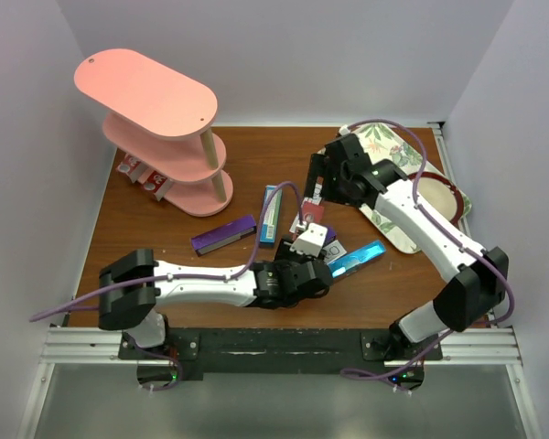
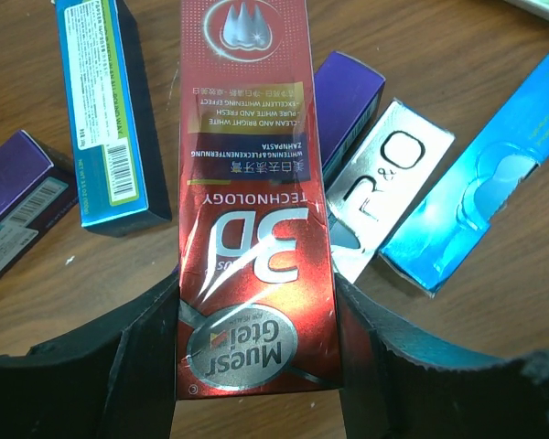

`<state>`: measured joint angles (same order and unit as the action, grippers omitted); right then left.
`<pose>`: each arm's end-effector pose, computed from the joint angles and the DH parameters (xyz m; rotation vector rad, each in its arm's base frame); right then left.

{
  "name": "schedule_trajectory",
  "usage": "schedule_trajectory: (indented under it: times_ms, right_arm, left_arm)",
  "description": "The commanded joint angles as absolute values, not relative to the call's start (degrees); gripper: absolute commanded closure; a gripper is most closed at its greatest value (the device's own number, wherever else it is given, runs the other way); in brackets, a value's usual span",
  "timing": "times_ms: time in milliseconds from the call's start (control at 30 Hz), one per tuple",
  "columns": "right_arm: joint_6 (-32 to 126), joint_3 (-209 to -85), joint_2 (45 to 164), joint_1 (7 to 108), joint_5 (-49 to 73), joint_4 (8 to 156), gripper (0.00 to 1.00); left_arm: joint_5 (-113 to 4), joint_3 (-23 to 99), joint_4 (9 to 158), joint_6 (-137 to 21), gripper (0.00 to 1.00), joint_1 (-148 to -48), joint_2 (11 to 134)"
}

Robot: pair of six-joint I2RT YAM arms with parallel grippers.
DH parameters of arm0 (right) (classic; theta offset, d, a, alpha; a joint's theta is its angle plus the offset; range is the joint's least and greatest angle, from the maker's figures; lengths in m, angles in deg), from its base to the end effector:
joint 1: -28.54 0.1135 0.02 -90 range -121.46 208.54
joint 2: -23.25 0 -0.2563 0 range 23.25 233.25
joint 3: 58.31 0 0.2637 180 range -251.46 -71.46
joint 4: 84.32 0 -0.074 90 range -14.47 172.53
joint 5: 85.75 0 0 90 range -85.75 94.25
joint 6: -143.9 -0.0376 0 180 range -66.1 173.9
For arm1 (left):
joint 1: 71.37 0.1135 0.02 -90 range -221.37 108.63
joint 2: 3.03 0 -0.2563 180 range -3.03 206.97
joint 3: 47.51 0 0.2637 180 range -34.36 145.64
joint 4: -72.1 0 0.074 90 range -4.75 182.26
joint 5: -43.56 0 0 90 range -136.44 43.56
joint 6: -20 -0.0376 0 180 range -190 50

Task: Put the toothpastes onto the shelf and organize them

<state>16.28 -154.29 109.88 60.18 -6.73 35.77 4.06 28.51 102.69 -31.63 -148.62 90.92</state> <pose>0.2895 0.1699 0.3265 0.2124 2.4460 0.3058 0.1063 -0.3383 0.2147 0.3351 2.0432 -0.1411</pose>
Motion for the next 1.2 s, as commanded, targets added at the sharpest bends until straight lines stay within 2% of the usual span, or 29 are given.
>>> schedule_trajectory:
  times_ms: [0, 167, 300, 367, 633, 767, 900, 1167]
  right_arm:
    - [15.9, -152.4, 105.4, 58.3, -8.8, 37.5, 0.02]
    - [17.7, -150.4, 102.0, 57.0, -10.8, 37.3, 0.02]
    - [19.3, -147.8, 100.0, 56.1, -11.7, 37.2, 0.01]
    - [20.1, -147.0, 99.3, 55.8, -12.0, 37.5, 0.02]
    - [21.4, -144.2, 96.8, 54.6, -13.9, 37.1, 0.01]
    - [21.9, -143.7, 95.8, 54.3, -14.8, 37.0, 0.01]
    - [22.4, -143.0, 94.9, 53.8, -15.3, 36.8, 0.01]
    - [23.7, -141.2, 92.2, 52.5, -16.2, 36.9, 0.02]
  left_arm:
    - [-0.6, 24.4, 96.5, -36.1, 0.91, -146.3, 83.1]
    - [-12.1, 16.8, 96.4, -40.1, 0.91, -140.5, 72.8]
    - [-14.5, 15.3, 104.0, -40.9, 0.91, -136.2, 66.4]
    - [-19.7, 13.7, 106.0, -41.8, 0.91, -133.0, 62.4]
    - [-24.5, 11.4, 114.8, -46.2, 0.91, -119.7, 52.2]
    - [-31.2, 9.7, 116.1, -47.1, 0.91, -111.7, 50.2]
    - [-34.7, 9.7, 116.1, -46.4, 0.91, -108.5, 49.7]
    - [-33.8, 12.7, 119.7, -44.7, 0.92, -102.1, 53.6]
